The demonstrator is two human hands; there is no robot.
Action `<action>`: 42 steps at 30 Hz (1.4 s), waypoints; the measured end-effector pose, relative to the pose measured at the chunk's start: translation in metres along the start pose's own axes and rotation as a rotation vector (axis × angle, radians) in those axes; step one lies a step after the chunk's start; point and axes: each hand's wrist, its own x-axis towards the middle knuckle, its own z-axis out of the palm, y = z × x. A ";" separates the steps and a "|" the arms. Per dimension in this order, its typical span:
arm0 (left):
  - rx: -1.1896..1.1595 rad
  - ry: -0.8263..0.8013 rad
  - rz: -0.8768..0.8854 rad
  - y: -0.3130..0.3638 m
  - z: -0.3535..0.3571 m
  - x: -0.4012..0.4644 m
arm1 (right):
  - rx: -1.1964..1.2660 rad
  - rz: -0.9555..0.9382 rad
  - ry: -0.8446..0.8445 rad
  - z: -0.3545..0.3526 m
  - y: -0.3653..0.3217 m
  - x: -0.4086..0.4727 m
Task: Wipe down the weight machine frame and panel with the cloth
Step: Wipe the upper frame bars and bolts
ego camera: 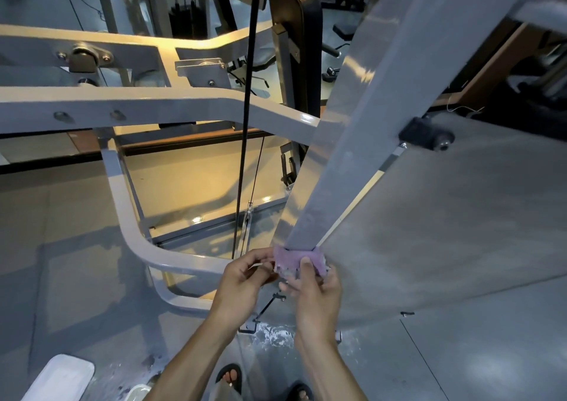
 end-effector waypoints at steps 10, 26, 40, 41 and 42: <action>0.001 -0.024 0.035 0.012 0.002 -0.001 | 0.118 -0.143 -0.079 0.007 -0.033 -0.011; 0.006 0.002 0.182 0.042 0.005 -0.007 | 0.134 -0.184 -0.045 0.004 -0.042 -0.014; -0.014 -0.007 0.261 0.062 0.013 -0.010 | 0.063 -0.333 -0.027 0.006 -0.057 -0.016; -0.027 -0.001 0.260 0.063 0.013 -0.010 | 0.062 -0.417 -0.039 0.008 -0.070 -0.019; -0.036 0.004 0.259 0.062 0.013 -0.010 | 0.092 -0.497 -0.066 0.010 -0.083 -0.022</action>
